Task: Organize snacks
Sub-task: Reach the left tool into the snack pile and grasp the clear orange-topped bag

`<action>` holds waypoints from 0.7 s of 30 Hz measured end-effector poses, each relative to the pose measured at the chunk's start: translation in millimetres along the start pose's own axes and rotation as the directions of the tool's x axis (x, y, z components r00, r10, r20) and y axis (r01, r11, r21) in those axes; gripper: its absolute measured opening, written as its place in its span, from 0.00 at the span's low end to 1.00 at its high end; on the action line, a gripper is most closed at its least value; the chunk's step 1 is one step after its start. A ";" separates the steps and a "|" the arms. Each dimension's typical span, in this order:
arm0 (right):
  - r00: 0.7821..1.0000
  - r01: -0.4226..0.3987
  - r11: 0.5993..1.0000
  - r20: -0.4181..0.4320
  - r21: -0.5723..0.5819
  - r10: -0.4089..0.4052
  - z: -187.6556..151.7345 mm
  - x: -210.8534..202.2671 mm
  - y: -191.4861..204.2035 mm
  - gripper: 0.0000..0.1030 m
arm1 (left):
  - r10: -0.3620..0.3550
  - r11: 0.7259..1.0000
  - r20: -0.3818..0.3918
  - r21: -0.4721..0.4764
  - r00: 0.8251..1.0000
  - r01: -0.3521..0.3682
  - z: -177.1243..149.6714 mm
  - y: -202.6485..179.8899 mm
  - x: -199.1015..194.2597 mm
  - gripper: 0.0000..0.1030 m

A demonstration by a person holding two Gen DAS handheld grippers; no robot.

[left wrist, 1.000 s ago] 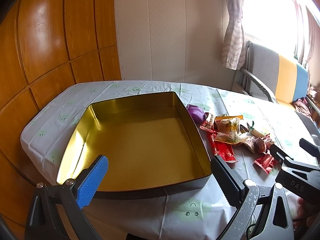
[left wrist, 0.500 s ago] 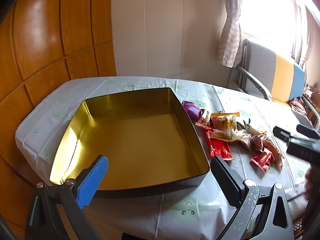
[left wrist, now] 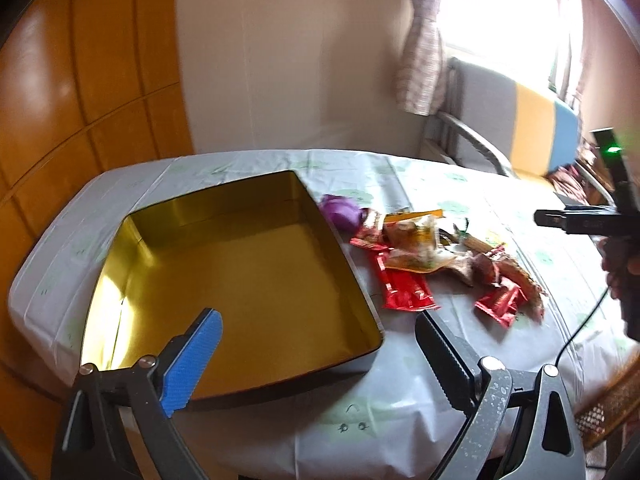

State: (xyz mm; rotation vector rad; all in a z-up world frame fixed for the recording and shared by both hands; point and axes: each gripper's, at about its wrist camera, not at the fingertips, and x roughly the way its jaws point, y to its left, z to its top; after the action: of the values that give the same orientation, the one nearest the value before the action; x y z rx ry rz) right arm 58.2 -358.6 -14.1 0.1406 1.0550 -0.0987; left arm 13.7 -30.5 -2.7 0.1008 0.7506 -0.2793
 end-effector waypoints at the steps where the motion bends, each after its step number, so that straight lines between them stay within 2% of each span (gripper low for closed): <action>1: 1.000 0.001 1.000 -0.004 0.010 -0.001 -0.7 3.1 -4.7 1.00 | -0.006 1.000 -0.003 0.011 1.000 0.006 3.2 -2.6 1.1 0.90; 3: 1.000 -0.011 0.999 -0.014 0.051 0.012 -3.3 9.1 -17.9 1.00 | -0.041 0.999 -0.019 0.028 0.999 0.041 11.7 -8.2 5.0 0.87; 5: 0.999 -0.010 0.995 -0.039 0.095 0.014 -6.6 15.4 -28.3 1.00 | -0.085 0.996 -0.051 0.029 0.995 0.087 20.3 -13.0 11.9 0.73; 7: 0.998 -0.019 0.992 -0.050 0.124 0.025 -4.9 16.5 -32.7 1.00 | -0.137 0.990 -0.092 0.026 0.986 0.140 31.5 -19.8 22.7 0.69; 11: 0.997 -0.056 0.989 -0.041 0.139 0.062 -2.7 14.9 -31.2 0.99 | -0.185 0.982 -0.143 0.010 0.972 0.188 50.1 -32.2 43.4 0.68; 15: 0.995 -0.082 0.989 -0.042 0.125 0.088 0.1 14.1 -25.1 0.98 | -0.195 0.979 -0.190 0.024 0.962 0.203 67.3 -50.6 68.2 0.68; 21: 0.992 -0.120 0.984 -0.033 0.134 0.125 1.5 9.9 -23.9 0.96 | -0.203 0.973 -0.288 0.046 0.936 0.225 80.5 -75.9 109.9 0.68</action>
State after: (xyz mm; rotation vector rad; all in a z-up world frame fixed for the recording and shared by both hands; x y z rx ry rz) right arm 60.8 -382.6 -23.6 0.3278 1.0781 -0.0538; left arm 121.5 -142.0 -18.6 0.1354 1.0368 -0.5105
